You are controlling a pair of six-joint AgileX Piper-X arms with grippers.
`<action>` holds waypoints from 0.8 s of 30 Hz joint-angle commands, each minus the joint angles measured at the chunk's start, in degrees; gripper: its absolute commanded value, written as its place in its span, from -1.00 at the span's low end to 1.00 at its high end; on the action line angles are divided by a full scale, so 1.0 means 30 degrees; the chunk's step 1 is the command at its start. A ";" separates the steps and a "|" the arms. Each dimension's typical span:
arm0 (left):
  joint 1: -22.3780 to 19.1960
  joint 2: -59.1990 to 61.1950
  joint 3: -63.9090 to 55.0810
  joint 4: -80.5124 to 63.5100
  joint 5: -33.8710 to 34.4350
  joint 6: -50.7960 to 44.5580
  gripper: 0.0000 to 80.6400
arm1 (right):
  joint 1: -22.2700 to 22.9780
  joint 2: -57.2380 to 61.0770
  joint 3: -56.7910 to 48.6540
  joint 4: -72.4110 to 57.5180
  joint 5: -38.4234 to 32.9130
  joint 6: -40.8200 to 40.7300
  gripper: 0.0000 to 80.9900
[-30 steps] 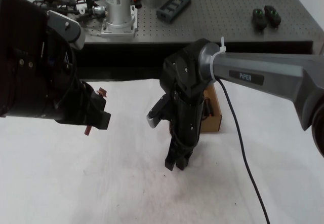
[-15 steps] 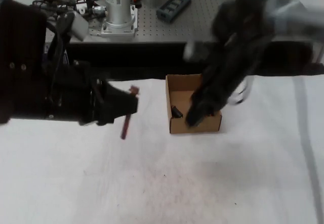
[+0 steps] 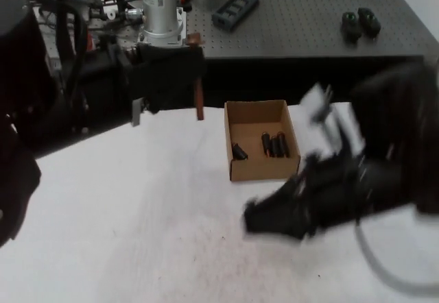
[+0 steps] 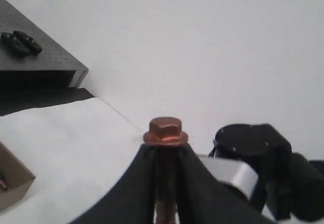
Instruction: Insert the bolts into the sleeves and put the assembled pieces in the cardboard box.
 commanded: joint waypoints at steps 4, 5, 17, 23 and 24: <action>-0.0713 0.0590 -0.0069 -0.0641 -0.0194 -0.0450 -0.98 | 0.1589 -0.0277 0.0988 -0.7778 0.3188 0.2969 -0.96; -0.0731 0.0739 -0.0069 -0.0641 -0.0122 -0.0450 -0.98 | 0.1582 -0.0277 0.0958 -0.8085 0.3555 0.2967 -0.96; -0.0723 0.0878 -0.0069 -0.0605 0.0047 -0.0305 -0.98 | 0.1455 -0.0324 0.0967 -1.0133 0.5252 0.3499 -0.96; -0.0723 0.0878 -0.0069 -0.0605 0.0047 -0.0305 -0.98 | 0.1455 -0.0324 0.0967 -1.0950 0.5539 0.3505 -0.96; -0.0723 0.0878 -0.0069 -0.0605 0.0047 -0.0305 -0.98 | 0.1455 -0.0324 0.0967 -1.0943 0.5588 0.3505 -0.96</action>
